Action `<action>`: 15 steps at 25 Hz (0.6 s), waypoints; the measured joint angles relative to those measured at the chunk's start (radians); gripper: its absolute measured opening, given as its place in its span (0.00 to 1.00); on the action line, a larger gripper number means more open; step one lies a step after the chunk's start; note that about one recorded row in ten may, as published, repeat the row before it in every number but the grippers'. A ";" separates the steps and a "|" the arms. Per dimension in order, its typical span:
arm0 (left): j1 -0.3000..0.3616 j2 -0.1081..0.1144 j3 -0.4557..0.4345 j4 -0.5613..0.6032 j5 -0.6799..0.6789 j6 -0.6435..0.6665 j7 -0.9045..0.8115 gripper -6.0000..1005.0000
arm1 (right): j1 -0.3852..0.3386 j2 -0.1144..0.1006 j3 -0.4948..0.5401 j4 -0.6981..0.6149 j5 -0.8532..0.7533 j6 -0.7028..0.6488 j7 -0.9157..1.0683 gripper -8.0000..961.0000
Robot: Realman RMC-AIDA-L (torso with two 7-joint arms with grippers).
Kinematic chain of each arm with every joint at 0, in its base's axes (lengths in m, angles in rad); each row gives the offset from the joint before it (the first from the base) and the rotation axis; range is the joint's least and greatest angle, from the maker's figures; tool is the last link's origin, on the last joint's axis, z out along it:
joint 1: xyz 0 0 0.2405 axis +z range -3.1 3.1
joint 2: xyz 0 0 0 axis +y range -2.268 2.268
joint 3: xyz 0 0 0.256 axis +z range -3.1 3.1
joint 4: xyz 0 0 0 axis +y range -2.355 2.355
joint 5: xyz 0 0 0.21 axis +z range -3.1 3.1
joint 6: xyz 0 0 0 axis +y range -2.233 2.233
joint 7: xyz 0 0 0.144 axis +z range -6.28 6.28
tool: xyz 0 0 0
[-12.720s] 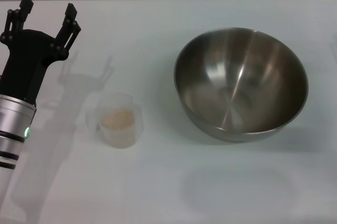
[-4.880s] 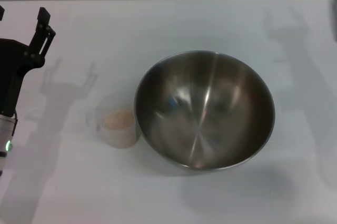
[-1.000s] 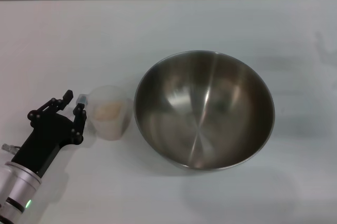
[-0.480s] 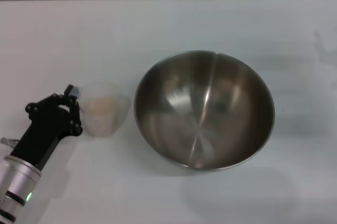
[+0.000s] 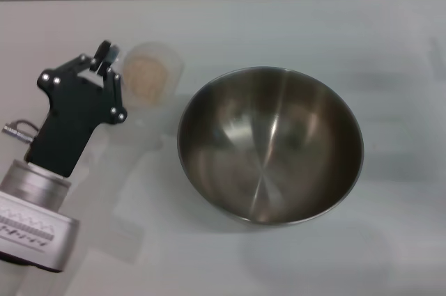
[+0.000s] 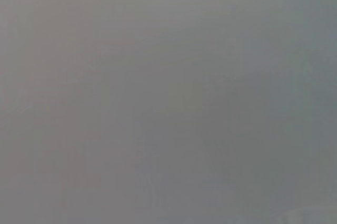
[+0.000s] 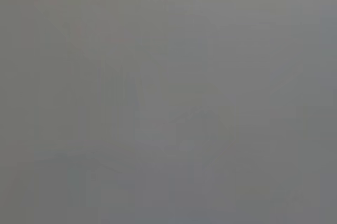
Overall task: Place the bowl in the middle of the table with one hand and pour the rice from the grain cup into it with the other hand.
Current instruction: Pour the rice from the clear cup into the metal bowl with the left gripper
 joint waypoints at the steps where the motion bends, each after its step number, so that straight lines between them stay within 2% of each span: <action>1: -0.012 0.000 0.001 -0.002 0.005 0.022 0.053 0.04 | 0.000 0.000 0.000 0.000 0.000 0.000 0.000 0.61; 2: -0.030 0.000 0.002 -0.003 0.018 0.046 0.139 0.04 | 0.000 0.001 0.011 0.000 0.000 0.001 0.000 0.61; 7: -0.058 0.000 0.003 -0.003 0.071 0.057 0.330 0.04 | 0.004 0.011 0.077 -0.006 0.001 0.021 0.000 0.61; 10: -0.076 0.000 0.004 -0.003 0.148 0.058 0.515 0.04 | 0.006 0.011 0.086 -0.015 0.001 0.042 0.000 0.61; 14: -0.080 0.000 0.005 -0.004 0.180 0.058 0.589 0.04 | 0.012 0.012 0.096 -0.016 0.001 0.056 0.000 0.61; 15: -0.087 0.000 0.006 -0.003 0.222 0.055 0.688 0.04 | 0.014 0.012 0.103 -0.016 0.001 0.062 0.000 0.61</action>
